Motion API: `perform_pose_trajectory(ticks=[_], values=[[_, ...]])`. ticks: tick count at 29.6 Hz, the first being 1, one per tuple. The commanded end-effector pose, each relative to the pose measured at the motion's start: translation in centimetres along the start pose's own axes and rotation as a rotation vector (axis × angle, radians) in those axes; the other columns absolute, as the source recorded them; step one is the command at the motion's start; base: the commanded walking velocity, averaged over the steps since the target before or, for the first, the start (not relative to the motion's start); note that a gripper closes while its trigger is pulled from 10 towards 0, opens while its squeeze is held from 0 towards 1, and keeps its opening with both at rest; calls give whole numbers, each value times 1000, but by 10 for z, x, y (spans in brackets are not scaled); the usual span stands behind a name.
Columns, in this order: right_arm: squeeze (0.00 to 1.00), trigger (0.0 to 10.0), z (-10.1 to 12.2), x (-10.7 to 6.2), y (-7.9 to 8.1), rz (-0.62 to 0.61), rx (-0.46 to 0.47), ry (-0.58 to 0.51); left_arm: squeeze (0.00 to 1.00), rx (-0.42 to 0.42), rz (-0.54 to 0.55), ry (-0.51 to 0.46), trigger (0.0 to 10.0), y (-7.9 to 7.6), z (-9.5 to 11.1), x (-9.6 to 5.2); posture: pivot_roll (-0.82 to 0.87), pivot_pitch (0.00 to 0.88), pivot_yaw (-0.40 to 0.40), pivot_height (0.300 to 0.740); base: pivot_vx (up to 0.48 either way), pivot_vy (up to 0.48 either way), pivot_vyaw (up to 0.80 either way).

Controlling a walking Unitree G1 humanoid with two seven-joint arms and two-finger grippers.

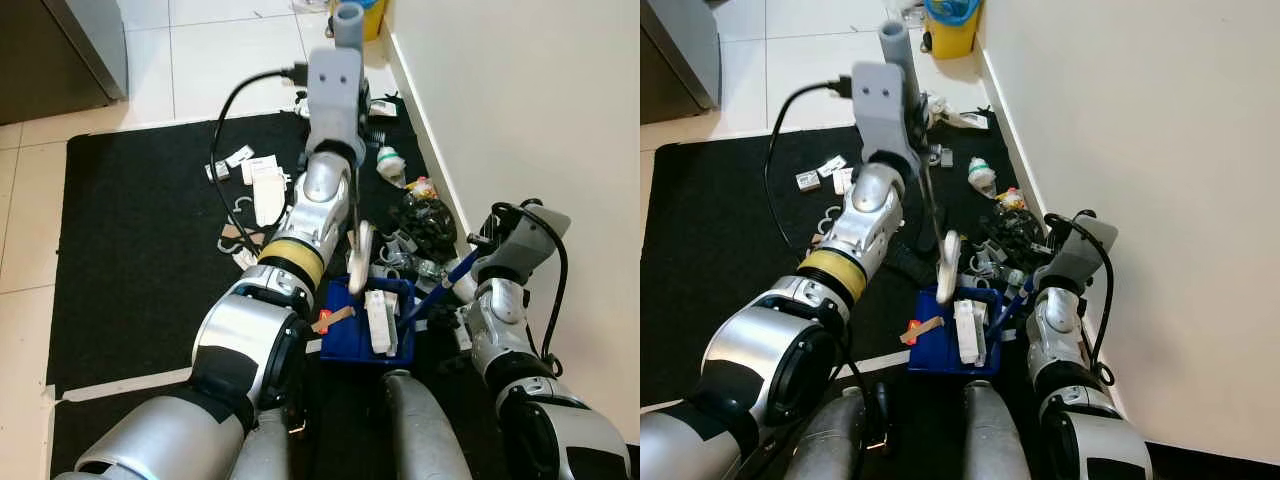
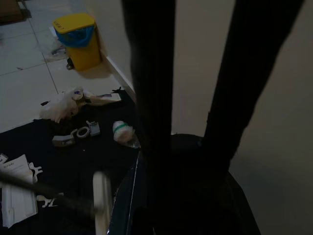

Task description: Sweep floor

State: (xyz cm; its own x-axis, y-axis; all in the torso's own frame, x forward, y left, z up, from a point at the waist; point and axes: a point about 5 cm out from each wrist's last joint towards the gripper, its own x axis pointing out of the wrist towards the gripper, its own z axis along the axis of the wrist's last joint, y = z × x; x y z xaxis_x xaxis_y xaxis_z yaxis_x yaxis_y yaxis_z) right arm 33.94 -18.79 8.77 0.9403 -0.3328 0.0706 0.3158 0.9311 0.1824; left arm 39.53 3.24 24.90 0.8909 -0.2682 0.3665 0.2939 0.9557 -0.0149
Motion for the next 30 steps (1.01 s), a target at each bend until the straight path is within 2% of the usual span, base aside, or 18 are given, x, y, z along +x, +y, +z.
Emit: perform_pose_trajectory(ticks=[1, 3, 5, 7, 12, 13, 14, 15, 17, 19, 20, 21, 23, 24, 25, 27, 28, 30], values=[[0, 10000, -21, -11, -1, -13, 9, 103, 0, -25, -64, -76, 10000, -11, 20, 7, -26, 273, -21, 740, 0, 0, 0], [0, 10000, -20, -11, 0, -11, 11, 104, 0, 2, -118, -82, 10000, -7, 24, 8, -23, 273, -22, 740, 0, 0, 0], [0, 10000, -20, -11, 1, -9, 13, 105, 0, 89, -219, -72, 10000, -1, 23, 5, -21, 272, -23, 740, 0, 0, 0], [0, 10000, -20, -11, 2, -8, 14, 106, 0, 189, -252, -29, 10000, 11, 18, 2, -19, 271, -23, 740, 0, 0, 0], [0, 10000, -20, -11, 1, -7, 15, 109, 0, 408, -199, 130, 10000, 59, 2, -8, -17, 271, -26, 740, 0, 0, 0], [0, 10000, -20, -11, 1, -7, 15, 109, 0, 408, -199, 130, 10000, 59, 2, -8, -17, 271, -26, 740, 0, 0, 0], [0, 10000, -21, -11, 0, -8, 14, 110, 0, 481, -173, 170, 10000, 76, -1, -13, -13, 269, -27, 740, 0, 0, 0], [0, 10000, -21, -10, 0, -8, 14, 112, 0, 533, -163, 194, 10000, 86, -2, -16, -13, 268, -28, 740, 0, 0, 0], [0, 10000, -21, -10, 0, -8, 14, 112, 0, 533, -163, 194, 10000, 86, -2, -16, -13, 268, -28, 740, 0, 0, 0], [0, 10000, -21, -10, -1, -8, 12, 114, 0, 607, -138, 248, 10000, 107, -9, -26, -8, 261, -28, 740, 0, 0, 0], [0, 10000, -21, -10, -1, -8, 12, 114, 0, 607, -138, 248, 10000, 107, -9, -26, -8, 261, -28, 740, 0, 0, 0], [0, 10000, -21, -10, -1, -3, 8, 115, 0, 603, -135, 281, 10000, 112, -18, -36, -5, 251, -30, 740, 0, 0, 0], [0, 10000, -21, -10, -2, -2, 7, 116, 0, 592, -137, 290, 10000, 111, -22, -39, -4, 250, -30, 740, 0, 0, 0], [0, 10000, -21, -10, -2, 3, 2, 116, 0, 569, -148, 301, 10000, 105, -32, -45, -4, 249, -30, 740, 0, 0, 0], [0, 10000, -21, -10, -2, 3, 0, 116, 0, 584, -162, 306, 10000, 100, -40, -49, -8, 250, -31, 740, 0, 0, 0], [0, 10000, -21, -10, -2, 3, 0, 116, 0, 584, -162, 306, 10000, 100, -40, -49, -8, 250, -31, 740, 0, 0, 0], [0, 10000, -21, -9, -2, 3, -1, 116, 0, 600, -172, 313, 10000, 95, -48, -53, -8, 250, -31, 740, 0, 0, 0], [0, 10000, -20, -9, -2, 3, -3, 114, 0, 579, -135, 317, 10000, 87, -63, -61, -19, 256, -30, 740, 0, 0, 0]])
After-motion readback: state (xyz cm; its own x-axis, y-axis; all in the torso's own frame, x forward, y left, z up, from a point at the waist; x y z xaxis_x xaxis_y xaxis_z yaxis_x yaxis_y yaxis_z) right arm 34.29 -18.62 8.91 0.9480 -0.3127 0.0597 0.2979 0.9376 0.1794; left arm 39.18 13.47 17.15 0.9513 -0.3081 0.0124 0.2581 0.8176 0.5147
